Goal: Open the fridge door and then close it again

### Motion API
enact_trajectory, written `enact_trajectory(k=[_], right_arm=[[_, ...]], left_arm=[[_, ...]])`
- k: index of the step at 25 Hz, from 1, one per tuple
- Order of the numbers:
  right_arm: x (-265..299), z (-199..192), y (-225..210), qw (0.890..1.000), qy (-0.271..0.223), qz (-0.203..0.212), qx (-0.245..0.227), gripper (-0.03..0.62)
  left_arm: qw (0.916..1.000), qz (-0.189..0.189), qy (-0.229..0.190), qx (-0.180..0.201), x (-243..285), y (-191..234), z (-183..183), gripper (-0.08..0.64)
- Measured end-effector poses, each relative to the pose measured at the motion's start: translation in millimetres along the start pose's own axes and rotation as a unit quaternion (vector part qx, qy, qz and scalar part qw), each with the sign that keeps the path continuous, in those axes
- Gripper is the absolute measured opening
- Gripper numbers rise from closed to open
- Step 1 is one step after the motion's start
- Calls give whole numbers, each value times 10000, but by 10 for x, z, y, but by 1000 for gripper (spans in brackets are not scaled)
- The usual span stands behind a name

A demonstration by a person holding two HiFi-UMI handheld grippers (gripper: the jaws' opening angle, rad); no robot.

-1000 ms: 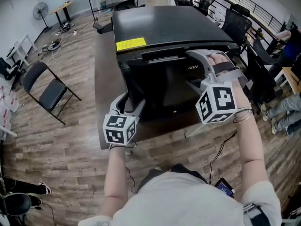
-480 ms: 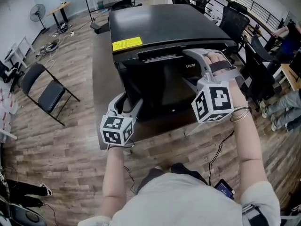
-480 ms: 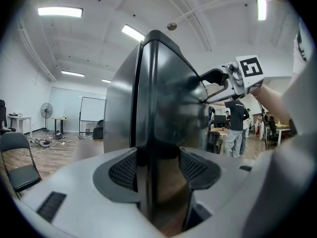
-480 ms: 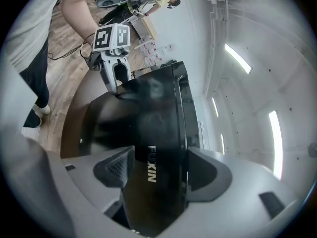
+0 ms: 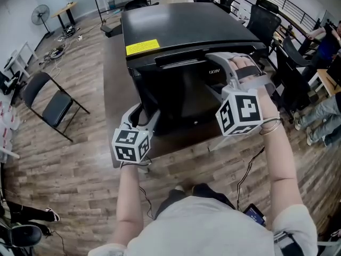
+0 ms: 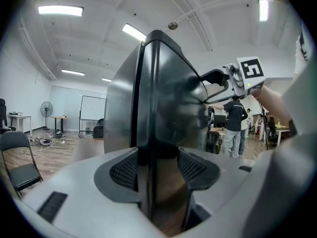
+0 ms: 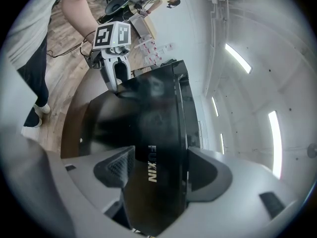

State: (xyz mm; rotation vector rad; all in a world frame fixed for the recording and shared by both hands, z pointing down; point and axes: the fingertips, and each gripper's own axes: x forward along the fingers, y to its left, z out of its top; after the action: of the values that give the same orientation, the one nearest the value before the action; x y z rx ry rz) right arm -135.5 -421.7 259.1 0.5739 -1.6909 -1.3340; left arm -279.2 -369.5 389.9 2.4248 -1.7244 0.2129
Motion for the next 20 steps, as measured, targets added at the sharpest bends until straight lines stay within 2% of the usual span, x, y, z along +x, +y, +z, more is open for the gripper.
enact_trajectory(k=[8, 13, 16, 20], right_arm=[[-156, 29, 67, 10000, -47, 9, -8, 322], [-259, -61, 85, 9999, -62, -22, 79, 328], [-340, -58, 101, 9993, -143, -270, 209, 330], [-517, -76, 149, 9946, -401, -700, 655, 330]], left_arm=[[10000, -74, -48, -24, -243, -175, -56, 224], [9998, -174, 63, 69, -319, -364, -77, 206], [9998, -213, -11, 46, -411, -437, -105, 204], [9996, -253, -99, -97, -539, -568, -138, 204]])
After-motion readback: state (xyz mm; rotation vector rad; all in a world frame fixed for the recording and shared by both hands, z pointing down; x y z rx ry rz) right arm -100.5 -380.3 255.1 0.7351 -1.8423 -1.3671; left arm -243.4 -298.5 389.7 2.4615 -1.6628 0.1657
